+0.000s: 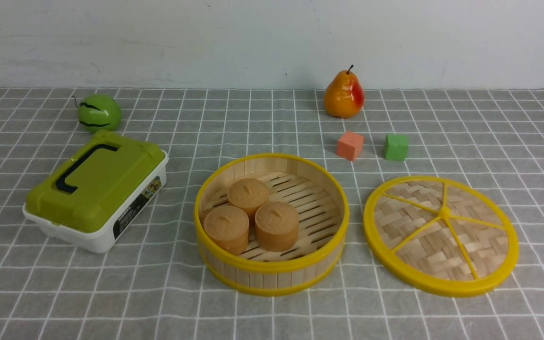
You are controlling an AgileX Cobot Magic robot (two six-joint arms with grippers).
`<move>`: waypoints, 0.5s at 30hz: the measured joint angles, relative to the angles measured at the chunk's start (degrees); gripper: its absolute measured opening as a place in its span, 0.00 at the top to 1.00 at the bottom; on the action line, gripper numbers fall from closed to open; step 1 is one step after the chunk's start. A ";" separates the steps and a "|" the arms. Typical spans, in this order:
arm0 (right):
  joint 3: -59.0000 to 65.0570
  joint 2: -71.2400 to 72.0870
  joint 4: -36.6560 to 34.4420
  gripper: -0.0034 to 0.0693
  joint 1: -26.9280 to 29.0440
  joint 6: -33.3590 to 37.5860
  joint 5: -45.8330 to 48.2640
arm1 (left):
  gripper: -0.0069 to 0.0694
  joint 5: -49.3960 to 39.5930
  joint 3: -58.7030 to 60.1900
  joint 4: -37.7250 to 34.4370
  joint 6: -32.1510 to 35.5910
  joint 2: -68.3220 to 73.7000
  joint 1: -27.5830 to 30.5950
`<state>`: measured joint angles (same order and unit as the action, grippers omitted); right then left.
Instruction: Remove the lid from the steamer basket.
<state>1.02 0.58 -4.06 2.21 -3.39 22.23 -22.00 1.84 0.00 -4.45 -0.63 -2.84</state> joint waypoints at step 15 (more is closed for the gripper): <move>0.00 0.00 0.00 0.80 0.00 0.02 0.00 | 0.60 0.00 0.00 0.00 0.00 0.00 0.00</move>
<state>1.02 0.58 -4.06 2.21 -3.37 22.23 -22.00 1.84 0.00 -4.45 -0.63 -2.84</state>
